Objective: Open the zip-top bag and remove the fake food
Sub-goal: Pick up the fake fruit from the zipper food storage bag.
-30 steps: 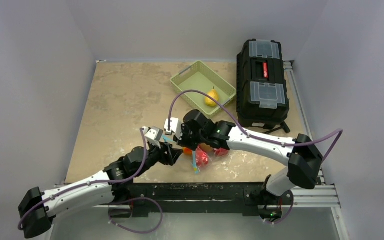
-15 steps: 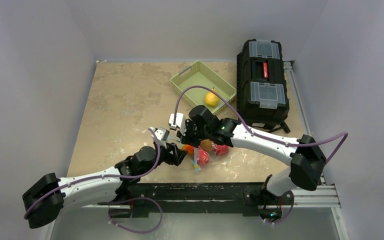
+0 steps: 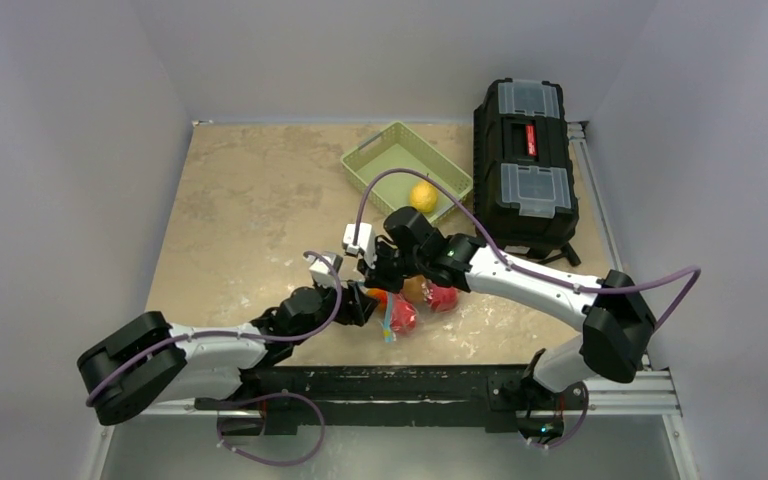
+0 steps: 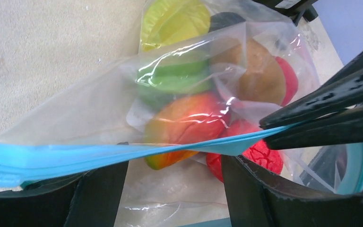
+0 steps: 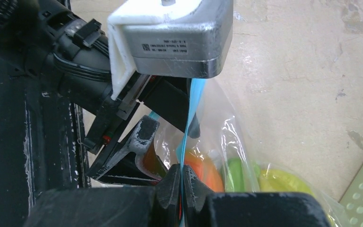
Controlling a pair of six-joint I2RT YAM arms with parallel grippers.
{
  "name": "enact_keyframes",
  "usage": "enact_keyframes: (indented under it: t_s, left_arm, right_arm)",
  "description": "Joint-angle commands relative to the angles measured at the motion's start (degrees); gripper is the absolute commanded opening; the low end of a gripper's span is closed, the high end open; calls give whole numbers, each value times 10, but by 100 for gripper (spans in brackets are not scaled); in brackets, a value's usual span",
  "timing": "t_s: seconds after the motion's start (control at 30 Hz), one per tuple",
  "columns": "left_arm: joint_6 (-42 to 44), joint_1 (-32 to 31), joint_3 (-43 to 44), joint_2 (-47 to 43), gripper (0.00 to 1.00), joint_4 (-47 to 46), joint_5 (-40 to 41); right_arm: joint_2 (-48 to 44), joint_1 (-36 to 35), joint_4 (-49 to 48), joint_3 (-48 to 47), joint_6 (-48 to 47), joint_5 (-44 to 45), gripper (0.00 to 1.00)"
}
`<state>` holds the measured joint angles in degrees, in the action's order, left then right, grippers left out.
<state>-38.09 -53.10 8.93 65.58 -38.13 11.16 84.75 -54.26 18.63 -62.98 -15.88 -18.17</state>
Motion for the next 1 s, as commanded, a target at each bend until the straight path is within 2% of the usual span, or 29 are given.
enact_keyframes:
  t_s: [0.0, 0.17, 0.53, 0.8, 0.97]
  left_arm:
    - [-25, 8, -7, 27, 71, -68, -5]
    - [-46, 17, -14, 80, 73, -113, -18]
    - [-132, 57, -28, 311, 72, -430, -105]
    - [-147, 64, -9, 332, 69, -433, -95]
    - [-172, 64, 15, 351, 60, -409, -97]
  right_arm:
    - [-26, 6, -20, 4, 3, -25, 0]
    - [-25, 10, -22, 5, 3, -32, 0]
    - [-19, 12, -21, 8, 0, -46, 0]
    - [-14, 12, -21, 7, -1, -51, 0]
    - [-12, 12, -20, 6, -3, -53, 0]
